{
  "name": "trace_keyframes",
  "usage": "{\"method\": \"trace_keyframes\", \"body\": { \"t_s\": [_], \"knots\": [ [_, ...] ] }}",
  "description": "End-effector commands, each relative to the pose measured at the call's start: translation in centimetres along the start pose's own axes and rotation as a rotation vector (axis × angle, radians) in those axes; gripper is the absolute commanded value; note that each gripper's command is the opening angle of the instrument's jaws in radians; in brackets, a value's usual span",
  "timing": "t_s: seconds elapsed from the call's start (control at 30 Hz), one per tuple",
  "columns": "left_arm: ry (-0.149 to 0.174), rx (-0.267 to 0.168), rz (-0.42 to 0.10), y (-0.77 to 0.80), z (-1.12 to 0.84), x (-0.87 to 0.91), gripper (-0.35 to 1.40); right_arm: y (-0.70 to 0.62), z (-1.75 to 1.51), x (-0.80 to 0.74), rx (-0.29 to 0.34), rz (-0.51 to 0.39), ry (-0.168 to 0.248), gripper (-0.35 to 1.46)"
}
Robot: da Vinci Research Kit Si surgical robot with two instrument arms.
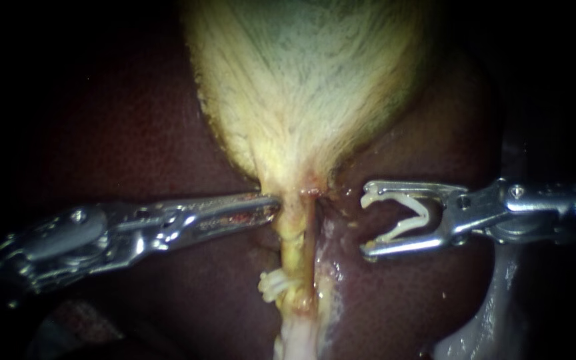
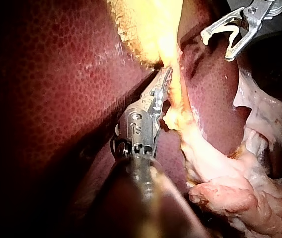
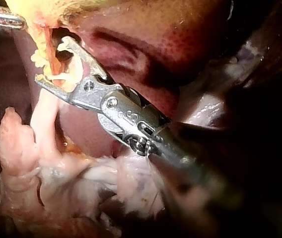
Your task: Clipping third clip left tube
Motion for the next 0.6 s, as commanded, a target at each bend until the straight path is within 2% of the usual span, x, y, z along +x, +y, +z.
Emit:
{"method": "trace_keyframes", "body": {
  "t_s": [0.03,0.27,0.47,0.6],
  "knots": [
    [0.0,0.0,0.0,0.0,-0.01,0.0,-0.35,0.0,0.01,0.0,0.0,0.0,0.0,0.6],
    [0.004,0.012,0.001,0.06,-0.17,0.01,-0.35,-0.07,0.29,-0.05,0.015,-0.009,0.0,0.6],
    [0.003,0.005,0.004,0.15,-0.38,0.04,-0.35,-0.14,0.72,-0.21,0.037,0.008,-0.002,0.6],
    [0.002,0.003,0.005,0.18,-0.44,0.05,-0.35,-0.15,1.0,-0.31,0.056,0.028,-0.004,0.6]
  ]
}}
